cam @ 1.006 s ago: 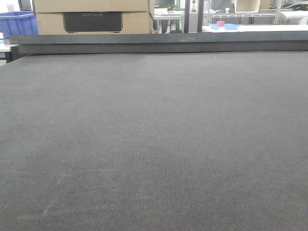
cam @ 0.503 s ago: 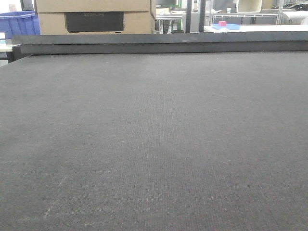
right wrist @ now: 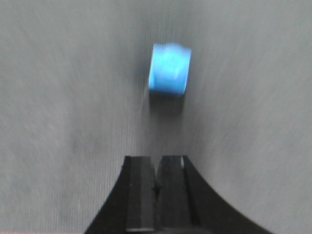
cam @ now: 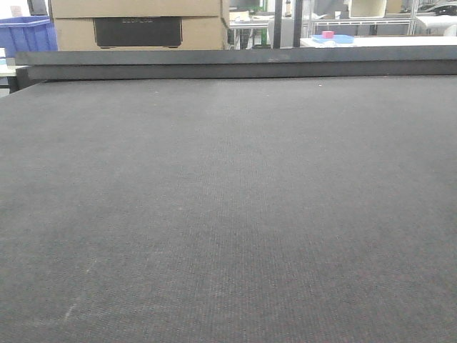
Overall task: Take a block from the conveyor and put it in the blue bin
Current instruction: 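Close left gripper on green block and right gripper on blue block, then lift both held blocks up off the conveyor belt, then drive base away from conveyor toward shelf of blue bins, holding blocks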
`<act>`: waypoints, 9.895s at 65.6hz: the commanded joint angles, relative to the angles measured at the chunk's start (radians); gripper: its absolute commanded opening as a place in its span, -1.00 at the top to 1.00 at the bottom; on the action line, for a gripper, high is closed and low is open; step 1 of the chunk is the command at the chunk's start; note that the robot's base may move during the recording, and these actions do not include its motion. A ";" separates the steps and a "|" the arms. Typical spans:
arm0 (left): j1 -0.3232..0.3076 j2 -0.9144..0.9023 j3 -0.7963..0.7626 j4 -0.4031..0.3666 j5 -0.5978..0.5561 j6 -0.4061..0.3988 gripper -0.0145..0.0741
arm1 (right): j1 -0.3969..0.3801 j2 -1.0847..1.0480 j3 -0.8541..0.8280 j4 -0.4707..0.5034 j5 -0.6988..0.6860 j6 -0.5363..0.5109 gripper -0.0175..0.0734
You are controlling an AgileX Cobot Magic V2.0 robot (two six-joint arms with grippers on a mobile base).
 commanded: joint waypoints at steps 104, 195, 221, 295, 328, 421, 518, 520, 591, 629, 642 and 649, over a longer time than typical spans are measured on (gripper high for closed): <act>0.002 0.348 -0.074 0.001 0.023 -0.125 0.92 | -0.062 0.486 -0.194 0.012 -0.104 0.023 0.98; 0.002 0.587 -0.086 0.019 -0.159 0.026 0.92 | -0.062 0.305 -0.176 0.105 -0.173 -0.050 0.98; 0.002 0.133 0.258 -0.164 -0.668 0.123 0.92 | -0.059 -0.109 0.225 0.107 -0.654 -0.099 0.98; 0.002 -0.740 0.529 -0.172 -0.943 0.123 0.92 | -0.059 -0.984 0.483 0.162 -0.842 -0.099 0.98; 0.002 -0.740 0.529 -0.172 -0.943 0.123 0.92 | -0.059 -0.984 0.483 0.162 -0.842 -0.099 0.98; 0.002 -0.742 0.529 -0.172 -0.943 0.123 0.92 | -0.059 -0.990 0.483 0.162 -0.842 -0.099 0.98; 0.002 -0.742 0.529 -0.172 -0.943 0.123 0.92 | -0.059 -0.990 0.483 0.162 -0.842 -0.099 0.98; 0.002 -0.742 0.529 -0.172 -0.943 0.123 0.92 | -0.059 -0.990 0.483 0.162 -0.842 -0.099 0.98; 0.002 -0.742 0.529 -0.172 -0.943 0.123 0.92 | -0.059 -0.992 0.483 0.162 -0.842 -0.099 0.98; 0.002 -0.742 0.529 -0.172 -0.943 0.123 0.92 | -0.059 -0.992 0.483 0.162 -0.842 -0.099 0.98; 0.002 -0.742 0.529 -0.172 -0.943 0.123 0.92 | -0.059 -0.992 0.483 0.162 -0.842 -0.099 0.98; 0.002 -0.742 0.529 -0.172 -0.943 0.123 0.92 | -0.059 -0.992 0.483 0.162 -0.842 -0.099 0.98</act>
